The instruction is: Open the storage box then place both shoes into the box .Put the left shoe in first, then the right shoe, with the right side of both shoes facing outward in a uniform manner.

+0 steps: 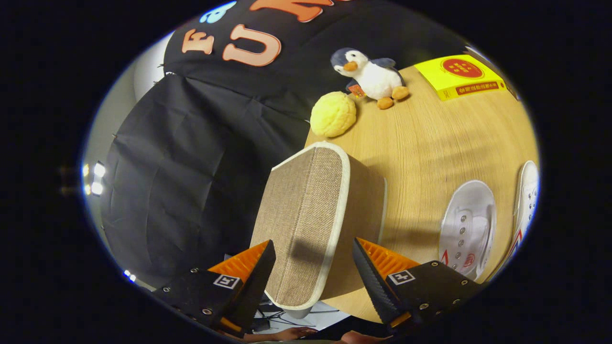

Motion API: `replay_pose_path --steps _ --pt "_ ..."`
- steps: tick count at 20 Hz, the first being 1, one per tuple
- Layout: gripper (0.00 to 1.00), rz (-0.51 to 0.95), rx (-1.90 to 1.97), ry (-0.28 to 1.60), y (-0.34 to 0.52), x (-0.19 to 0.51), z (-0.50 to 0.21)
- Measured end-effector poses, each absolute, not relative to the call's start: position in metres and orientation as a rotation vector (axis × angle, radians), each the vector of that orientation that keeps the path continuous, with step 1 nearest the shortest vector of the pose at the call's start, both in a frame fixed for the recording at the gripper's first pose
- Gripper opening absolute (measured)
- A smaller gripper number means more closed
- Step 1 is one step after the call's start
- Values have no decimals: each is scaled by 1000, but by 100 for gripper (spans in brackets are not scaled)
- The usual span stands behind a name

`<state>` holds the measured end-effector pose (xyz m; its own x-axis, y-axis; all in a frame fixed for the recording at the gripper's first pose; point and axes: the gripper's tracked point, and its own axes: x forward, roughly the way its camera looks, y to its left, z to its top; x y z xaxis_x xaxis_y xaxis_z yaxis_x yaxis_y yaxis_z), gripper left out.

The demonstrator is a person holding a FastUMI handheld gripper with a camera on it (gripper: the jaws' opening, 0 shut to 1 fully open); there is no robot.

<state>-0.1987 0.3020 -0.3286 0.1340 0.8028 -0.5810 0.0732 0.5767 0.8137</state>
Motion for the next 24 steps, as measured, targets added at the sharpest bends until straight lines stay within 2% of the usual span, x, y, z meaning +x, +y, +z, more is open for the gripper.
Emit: replay_pose_path --steps 8,12,16,19,20,23,24 --pt "95 622 935 1422 314 -205 -337" --pt "84 626 943 1409 315 -206 -333" --pt "64 607 960 1426 312 -209 -324" --pt "40 566 975 1422 306 -204 -320" --pt "36 557 987 1420 304 -202 -318" --pt "9 560 1001 1398 304 -196 -302" --pt "5 562 982 1393 304 -194 -299"
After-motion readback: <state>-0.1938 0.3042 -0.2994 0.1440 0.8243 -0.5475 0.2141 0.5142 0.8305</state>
